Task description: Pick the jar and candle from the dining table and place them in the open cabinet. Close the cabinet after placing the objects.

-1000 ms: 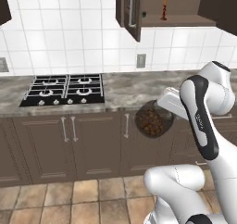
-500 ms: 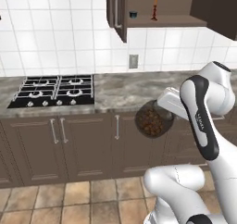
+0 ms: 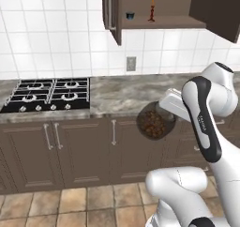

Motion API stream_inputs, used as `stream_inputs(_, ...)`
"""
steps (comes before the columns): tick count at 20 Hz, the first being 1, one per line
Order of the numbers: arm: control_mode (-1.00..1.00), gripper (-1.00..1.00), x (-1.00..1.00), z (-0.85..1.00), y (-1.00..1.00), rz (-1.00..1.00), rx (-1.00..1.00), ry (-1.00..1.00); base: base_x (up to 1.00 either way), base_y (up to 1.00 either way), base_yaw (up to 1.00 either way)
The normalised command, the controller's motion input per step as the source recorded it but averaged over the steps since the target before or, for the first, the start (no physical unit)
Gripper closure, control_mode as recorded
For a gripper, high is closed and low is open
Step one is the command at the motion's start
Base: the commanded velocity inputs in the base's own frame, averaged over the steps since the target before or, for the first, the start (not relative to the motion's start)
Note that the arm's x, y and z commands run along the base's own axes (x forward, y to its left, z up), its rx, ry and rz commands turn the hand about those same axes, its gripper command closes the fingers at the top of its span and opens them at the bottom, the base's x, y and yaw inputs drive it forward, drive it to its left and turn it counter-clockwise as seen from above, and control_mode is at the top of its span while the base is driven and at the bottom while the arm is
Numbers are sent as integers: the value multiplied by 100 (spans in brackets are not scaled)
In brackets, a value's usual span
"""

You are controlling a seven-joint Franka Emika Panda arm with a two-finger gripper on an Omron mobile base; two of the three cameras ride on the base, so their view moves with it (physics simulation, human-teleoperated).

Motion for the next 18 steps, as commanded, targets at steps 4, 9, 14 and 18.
stream_inputs(4,100,100,0,0,0,0,0,0,33,-34,-7)
stream_inputs(9,100,100,0,0,0,0,0,0,33,-34,-8)
stream_inputs(14,100,100,0,0,0,0,0,0,46,-16,-4)
stream_inputs(18,100,100,0,0,0,0,0,0,50,-15,0)
